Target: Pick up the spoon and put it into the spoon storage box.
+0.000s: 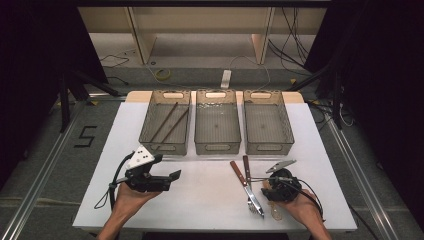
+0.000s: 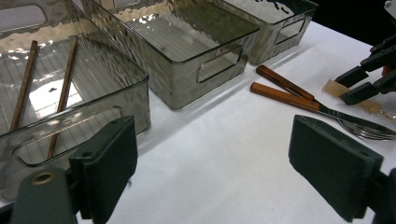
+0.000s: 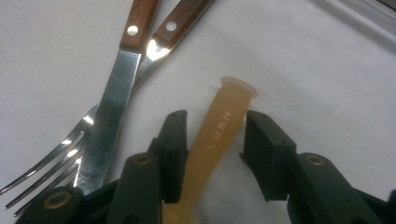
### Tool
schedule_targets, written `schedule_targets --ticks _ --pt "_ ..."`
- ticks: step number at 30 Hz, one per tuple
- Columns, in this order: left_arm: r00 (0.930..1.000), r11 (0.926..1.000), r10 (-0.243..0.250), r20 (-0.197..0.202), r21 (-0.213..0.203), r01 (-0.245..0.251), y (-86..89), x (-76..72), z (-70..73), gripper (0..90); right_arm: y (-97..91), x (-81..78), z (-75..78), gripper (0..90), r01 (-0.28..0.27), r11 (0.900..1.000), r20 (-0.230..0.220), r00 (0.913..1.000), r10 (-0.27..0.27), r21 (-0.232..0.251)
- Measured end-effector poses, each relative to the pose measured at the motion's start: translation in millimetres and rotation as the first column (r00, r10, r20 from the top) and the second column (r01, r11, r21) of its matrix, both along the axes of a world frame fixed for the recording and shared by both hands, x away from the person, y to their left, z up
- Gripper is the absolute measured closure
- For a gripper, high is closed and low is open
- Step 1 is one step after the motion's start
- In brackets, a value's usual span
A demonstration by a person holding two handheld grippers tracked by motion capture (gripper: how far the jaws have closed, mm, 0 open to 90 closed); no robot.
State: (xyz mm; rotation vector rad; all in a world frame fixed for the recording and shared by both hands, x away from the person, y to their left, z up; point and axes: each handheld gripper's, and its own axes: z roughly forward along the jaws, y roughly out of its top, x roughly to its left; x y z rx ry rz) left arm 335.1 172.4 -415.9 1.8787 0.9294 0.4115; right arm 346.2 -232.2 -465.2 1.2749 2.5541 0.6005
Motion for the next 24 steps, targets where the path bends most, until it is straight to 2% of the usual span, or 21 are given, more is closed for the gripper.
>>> schedule_targets --ticks 5,11,14,20,24 --pt "1.0 1.0 0.002 0.004 0.002 -0.002 0.7 -0.3 0.6 15.4 1.0 1.1 0.8 64.1 0.003 1.0 -0.013 0.9999 -0.003 -0.007" --pt "1.0 0.9999 -0.003 0.004 0.011 0.003 -1.0 -0.5 0.2 15.4 1.3 2.7 1.7 73.2 0.004 0.9998 -0.018 0.9998 -0.004 -0.019" --pt "1.0 0.9999 -0.004 0.004 0.014 0.004 -1.1 -0.5 0.3 15.4 1.7 2.6 2.0 73.9 0.009 0.9998 -0.019 0.9998 -0.009 -0.02" --pt "1.0 0.9999 0.002 0.006 0.017 -0.002 -0.6 -0.7 0.3 15.4 0.1 2.0 6.0 74.4 0.017 0.9998 0.008 0.9998 -0.017 -0.007" --pt "1.0 0.9998 0.005 0.006 0.02 -0.005 0.4 -0.7 0.2 15.4 -2.6 1.5 13.3 74.8 0.028 0.9992 0.04 0.9988 -0.029 0.029"
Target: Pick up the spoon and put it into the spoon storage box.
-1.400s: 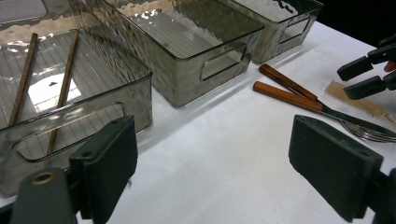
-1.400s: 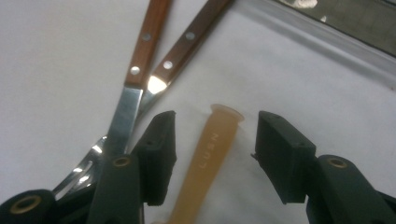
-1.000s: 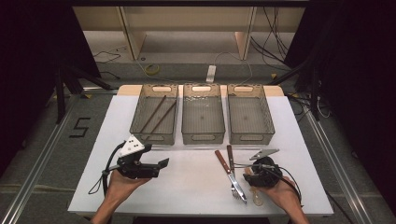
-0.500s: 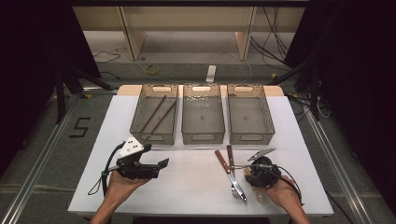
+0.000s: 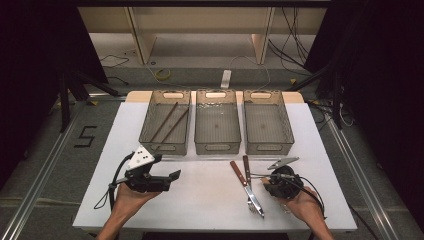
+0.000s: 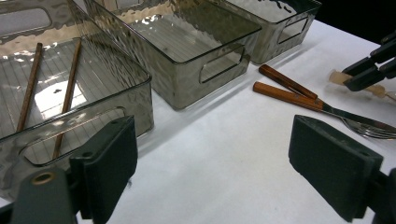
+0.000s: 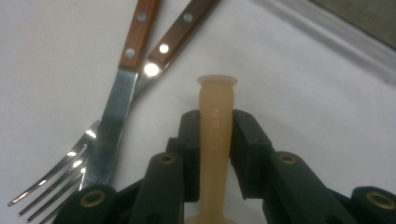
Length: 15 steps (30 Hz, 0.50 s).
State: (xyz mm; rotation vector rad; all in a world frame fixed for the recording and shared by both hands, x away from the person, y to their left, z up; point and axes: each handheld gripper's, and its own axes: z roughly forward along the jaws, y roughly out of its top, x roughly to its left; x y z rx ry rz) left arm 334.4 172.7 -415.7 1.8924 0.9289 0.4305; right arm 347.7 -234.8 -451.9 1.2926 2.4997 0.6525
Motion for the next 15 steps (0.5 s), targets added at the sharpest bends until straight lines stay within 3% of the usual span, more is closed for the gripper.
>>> schedule_targets --ticks 6,15 --pt "0.9999 0.9999 0.01 0.008 -0.008 -0.01 0.3 0.0 0.5 15.5 -3.6 -0.9 12.7 75.1 0.0 0.9977 0.048 0.9989 -0.003 0.068" --pt "0.9997 0.9996 0.016 0.017 -0.023 -0.015 2.3 -0.4 1.2 15.5 0.0 7.8 31.1 75.1 -0.01 0.9917 0.106 0.9944 -0.004 0.128"
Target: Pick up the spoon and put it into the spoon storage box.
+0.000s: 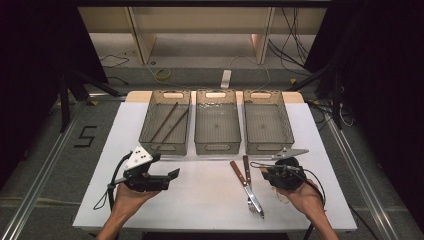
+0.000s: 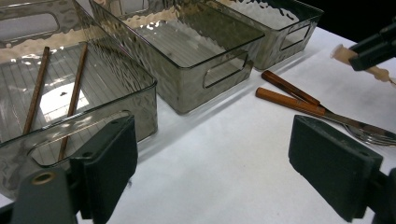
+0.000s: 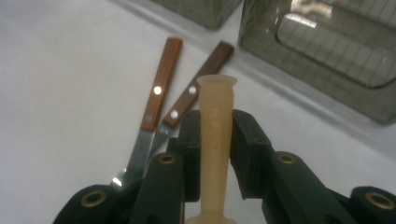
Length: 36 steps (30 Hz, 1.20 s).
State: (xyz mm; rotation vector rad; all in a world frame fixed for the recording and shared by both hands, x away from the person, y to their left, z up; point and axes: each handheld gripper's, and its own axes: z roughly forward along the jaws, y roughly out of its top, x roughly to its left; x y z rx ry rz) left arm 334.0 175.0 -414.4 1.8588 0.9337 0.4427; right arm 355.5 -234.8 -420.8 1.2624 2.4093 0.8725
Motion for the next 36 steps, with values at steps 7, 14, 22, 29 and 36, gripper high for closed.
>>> schedule_targets --ticks 7,14,22,29,36 --pt "1.0 1.0 0.004 0.006 -0.001 -0.004 0.8 0.3 0.1 15.5 7.3 9.7 20.5 75.0 -0.005 0.9995 0.072 0.9974 0.002 0.032" --pt "0.9999 0.9999 0.012 0.012 -0.007 -0.012 1.5 0.6 0.1 15.5 9.4 26.7 34.0 74.9 0.0 0.9951 0.107 0.9942 -0.01 0.099" --pt "0.9998 0.9999 0.014 0.012 -0.009 -0.014 1.7 0.9 -0.1 15.5 15.7 42.5 47.6 74.8 -0.003 0.9848 0.122 0.9924 -0.019 0.174" --pt "0.9996 0.9997 0.024 0.014 -0.01 -0.024 2.8 1.3 0.2 15.5 27.7 58.6 59.2 74.8 -0.015 0.9826 0.138 0.9904 -0.011 0.185" --pt "0.9994 0.9996 0.026 0.021 -0.012 -0.026 3.4 1.1 0.4 15.5 41.4 77.0 71.8 74.7 -0.028 0.9792 0.156 0.9878 -0.003 0.201"
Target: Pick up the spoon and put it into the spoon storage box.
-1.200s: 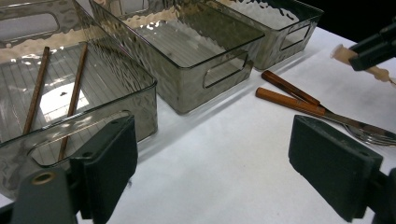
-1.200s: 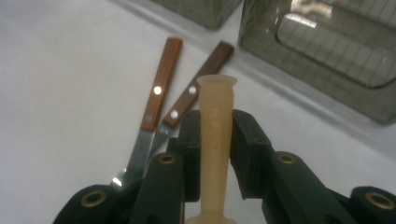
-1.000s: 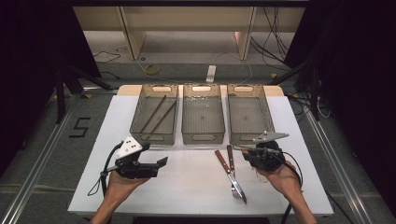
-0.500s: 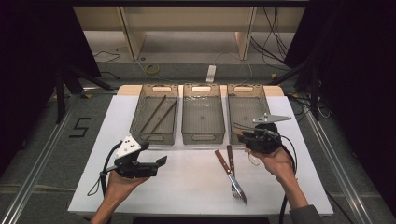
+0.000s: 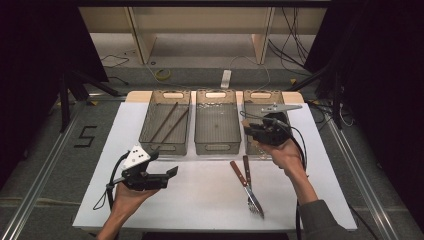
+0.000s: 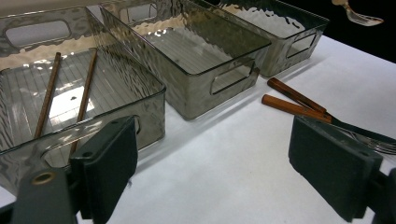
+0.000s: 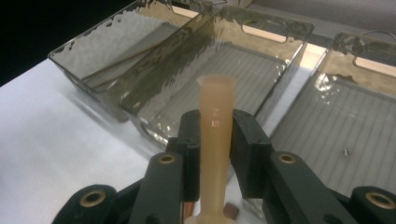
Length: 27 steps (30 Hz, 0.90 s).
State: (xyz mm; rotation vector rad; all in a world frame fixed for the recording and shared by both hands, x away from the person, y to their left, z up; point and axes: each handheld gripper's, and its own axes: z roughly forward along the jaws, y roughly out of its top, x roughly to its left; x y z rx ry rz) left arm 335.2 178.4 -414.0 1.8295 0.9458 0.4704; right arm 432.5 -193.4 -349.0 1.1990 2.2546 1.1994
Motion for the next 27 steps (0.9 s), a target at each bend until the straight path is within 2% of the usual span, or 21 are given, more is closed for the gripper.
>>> schedule_targets --ticks 12,22,27 --pt "0.9999 0.9992 -0.006 0.014 -0.041 0.007 2.9 -1.3 1.9 15.5 25.2 34.6 3.2 74.6 0.016 0.9993 -0.014 0.9998 -0.015 0.034" --pt "0.9996 0.998 -0.008 0.028 -0.062 0.009 2.6 -2.5 2.7 15.5 50.3 61.2 -1.1 74.6 0.02 0.9996 -0.026 0.9995 -0.02 0.021" --pt "0.9994 0.9987 -0.014 0.031 -0.048 0.015 3.0 -2.8 2.9 15.5 59.2 73.0 -2.0 74.6 0.031 0.9995 -0.03 0.9991 -0.031 -0.004"
